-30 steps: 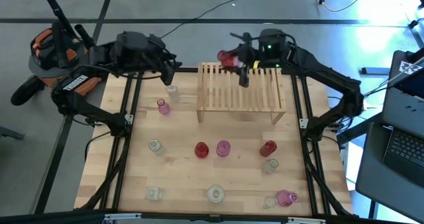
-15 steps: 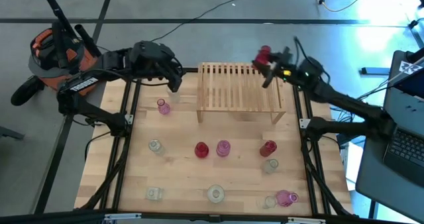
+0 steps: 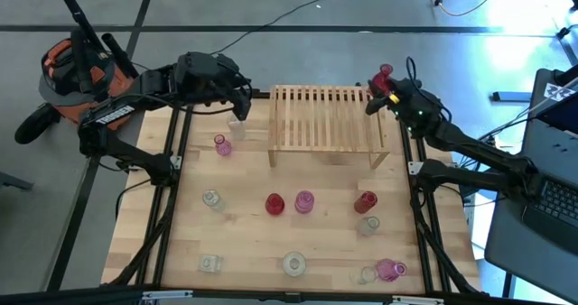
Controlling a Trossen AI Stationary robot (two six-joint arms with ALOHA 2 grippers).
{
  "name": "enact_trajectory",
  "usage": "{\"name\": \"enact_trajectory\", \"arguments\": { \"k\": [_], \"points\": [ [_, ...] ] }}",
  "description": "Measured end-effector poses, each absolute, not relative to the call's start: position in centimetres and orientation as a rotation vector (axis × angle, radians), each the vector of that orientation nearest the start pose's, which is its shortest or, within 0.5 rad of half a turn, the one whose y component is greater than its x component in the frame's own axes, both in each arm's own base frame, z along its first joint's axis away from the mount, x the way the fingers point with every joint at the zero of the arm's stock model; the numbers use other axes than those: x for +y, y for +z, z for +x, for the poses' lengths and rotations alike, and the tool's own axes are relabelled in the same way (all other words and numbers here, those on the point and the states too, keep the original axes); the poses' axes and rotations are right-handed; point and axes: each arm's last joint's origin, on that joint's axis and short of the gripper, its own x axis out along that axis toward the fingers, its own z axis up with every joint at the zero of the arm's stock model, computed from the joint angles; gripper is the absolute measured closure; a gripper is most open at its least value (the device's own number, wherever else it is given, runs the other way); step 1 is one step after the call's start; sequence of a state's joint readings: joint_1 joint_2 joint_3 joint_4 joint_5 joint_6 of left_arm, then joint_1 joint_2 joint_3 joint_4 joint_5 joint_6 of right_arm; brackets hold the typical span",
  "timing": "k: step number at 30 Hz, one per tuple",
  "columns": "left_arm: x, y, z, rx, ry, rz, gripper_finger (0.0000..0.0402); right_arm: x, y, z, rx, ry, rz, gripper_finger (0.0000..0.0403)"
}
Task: Sort vases onto shelf
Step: Put the top right red vase on the shelf
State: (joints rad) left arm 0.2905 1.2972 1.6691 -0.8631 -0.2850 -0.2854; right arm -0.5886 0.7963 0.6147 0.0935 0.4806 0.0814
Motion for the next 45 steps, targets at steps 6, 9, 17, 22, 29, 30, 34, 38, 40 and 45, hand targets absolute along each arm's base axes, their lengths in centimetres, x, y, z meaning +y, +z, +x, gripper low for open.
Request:
{"name": "enact_trajectory", "arguments": {
  "k": [6, 9, 17, 22, 29, 30, 34, 38, 40, 45],
  "points": [
    [7.6, 45.8, 22.7, 0.405, 0.658, -0.284, 0.0211, -10.9, 29.0, 15.2, 0.095, -1.215, 0.081, 0.0219],
    [7.6, 45.8, 22.7, 0.402, 0.672, -0.284, 0.0211, -10.9, 28.1, 16.3, 0.121, -1.22, 0.11, 0.0219],
    [7.6, 45.8, 22.7, 0.401, 0.675, -0.284, 0.0211, -12.0, 26.5, 18.9, 0.079, -1.307, 0.13, 0.0219],
    [7.6, 45.8, 22.7, 0.403, 0.674, -0.284, 0.0211, -12.2, 25.5, 19.4, 0.143, -1.304, 0.124, 0.0219],
    [7.6, 45.7, 22.7, 0.41, 0.674, -0.282, 0.0211, -12.3, 24.9, 19.4, 0.175, -1.345, 0.136, 0.0219],
    [7.6, 45.7, 22.7, 0.411, 0.673, -0.28, 0.0211, -12.3, 24.8, 19.4, 0.187, -1.347, 0.133, 0.0219],
    [7.6, 45.7, 22.6, 0.416, 0.669, -0.278, 0.0211, -12.3, 24.5, 19.3, 0.219, -1.351, 0.139, 0.0219],
    [7.6, 45.7, 22.6, 0.422, 0.664, -0.261, 0.0211, -12.2, 24.1, 19.1, 0.251, -1.371, 0.143, 0.0219],
    [7.6, 45.7, 22.6, 0.424, 0.663, -0.256, 0.0211, -12.2, 24.0, 19.1, 0.256, -1.376, 0.148, 0.0219],
    [7.6, 45.7, 22.6, 0.424, 0.662, -0.255, 0.0211, -12.2, 24.0, 19.1, 0.261, -1.362, 0.151, 0.0219]
  ]
}}
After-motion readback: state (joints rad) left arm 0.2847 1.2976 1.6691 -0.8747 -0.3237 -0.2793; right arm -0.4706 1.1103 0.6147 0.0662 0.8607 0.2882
